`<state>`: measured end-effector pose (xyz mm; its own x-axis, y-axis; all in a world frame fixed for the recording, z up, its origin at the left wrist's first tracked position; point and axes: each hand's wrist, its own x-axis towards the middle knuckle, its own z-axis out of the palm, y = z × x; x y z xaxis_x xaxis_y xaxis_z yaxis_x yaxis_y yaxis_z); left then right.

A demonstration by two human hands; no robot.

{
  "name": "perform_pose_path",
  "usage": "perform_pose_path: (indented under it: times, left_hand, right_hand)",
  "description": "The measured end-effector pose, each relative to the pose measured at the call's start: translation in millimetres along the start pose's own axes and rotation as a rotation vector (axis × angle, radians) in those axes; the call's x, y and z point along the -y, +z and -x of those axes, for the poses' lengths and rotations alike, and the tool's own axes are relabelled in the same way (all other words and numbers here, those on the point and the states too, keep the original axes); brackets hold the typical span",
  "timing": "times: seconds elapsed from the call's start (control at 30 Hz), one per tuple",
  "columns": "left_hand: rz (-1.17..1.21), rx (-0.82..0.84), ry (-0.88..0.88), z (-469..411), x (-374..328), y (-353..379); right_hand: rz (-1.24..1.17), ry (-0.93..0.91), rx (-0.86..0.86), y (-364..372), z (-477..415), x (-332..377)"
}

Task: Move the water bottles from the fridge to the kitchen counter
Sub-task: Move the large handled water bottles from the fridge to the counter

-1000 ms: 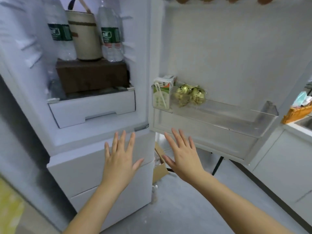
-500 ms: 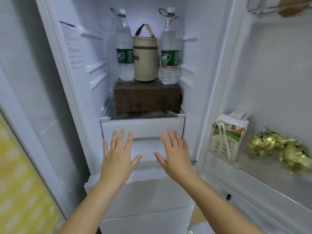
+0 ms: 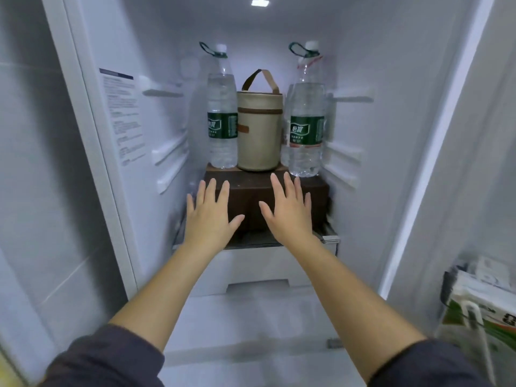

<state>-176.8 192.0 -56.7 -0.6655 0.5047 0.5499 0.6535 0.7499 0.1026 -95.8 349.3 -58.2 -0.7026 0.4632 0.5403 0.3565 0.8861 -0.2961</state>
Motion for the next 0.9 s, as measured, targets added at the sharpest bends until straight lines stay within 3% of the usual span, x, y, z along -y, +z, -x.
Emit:
perform_pose_path:
  times: [0.17,0.33,0.5,0.67,0.8,0.9]
  left_hand:
    - [-0.088,0.098,-0.004,-45,9,27]
    - [-0.099,0.01,0.02,-43,18,49]
    - [-0.1,0.044,-0.014,-48,13,38]
    - [0.319,0.053,-0.285,-113,10,17]
    - [0.874,0.059,-0.508,-183,18,24]
    - [0.955,0.0,-0.536,-218,35,38]
  right_hand:
    - [0.102,0.04,0.018,9,-55,-10]
    - [0.148,-0.038,-0.027,11,-106,-10]
    - [0.089,-0.126,0.015,20,-131,-15]
    - [-0.068,-0.096,0.044,34,-136,-25]
    - [-0.108,-0.1,0.058,37,-140,-28]
    - [-0.136,-0.094,0.081,39,-141,-30]
